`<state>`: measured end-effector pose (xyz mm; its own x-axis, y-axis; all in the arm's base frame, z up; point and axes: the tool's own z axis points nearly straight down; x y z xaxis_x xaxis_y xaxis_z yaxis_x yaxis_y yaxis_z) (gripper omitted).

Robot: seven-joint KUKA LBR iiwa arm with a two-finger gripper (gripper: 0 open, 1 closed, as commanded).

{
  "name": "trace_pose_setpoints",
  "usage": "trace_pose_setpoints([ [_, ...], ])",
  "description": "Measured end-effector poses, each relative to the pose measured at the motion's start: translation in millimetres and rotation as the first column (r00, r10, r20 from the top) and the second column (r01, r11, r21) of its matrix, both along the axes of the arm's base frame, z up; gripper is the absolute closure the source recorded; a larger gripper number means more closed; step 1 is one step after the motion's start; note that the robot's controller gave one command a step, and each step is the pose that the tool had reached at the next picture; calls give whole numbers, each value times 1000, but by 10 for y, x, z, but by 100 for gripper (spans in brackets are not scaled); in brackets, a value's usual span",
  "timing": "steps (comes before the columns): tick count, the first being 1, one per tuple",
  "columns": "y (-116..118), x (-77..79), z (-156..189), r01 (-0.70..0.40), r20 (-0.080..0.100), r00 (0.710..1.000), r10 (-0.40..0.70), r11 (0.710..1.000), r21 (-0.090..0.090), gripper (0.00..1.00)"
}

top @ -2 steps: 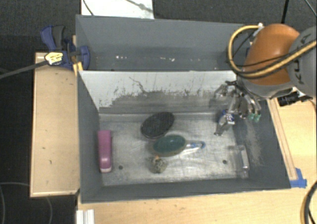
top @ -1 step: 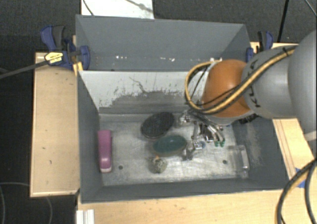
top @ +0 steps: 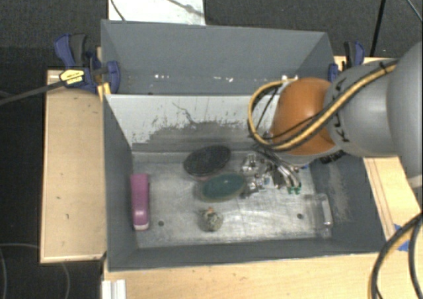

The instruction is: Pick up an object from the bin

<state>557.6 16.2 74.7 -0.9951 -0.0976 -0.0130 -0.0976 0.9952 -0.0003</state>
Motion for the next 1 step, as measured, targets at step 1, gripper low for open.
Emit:
trace_pose_setpoints([
  [1,273,-35,2137,-167,-1,986,167,986,-2,100],
])
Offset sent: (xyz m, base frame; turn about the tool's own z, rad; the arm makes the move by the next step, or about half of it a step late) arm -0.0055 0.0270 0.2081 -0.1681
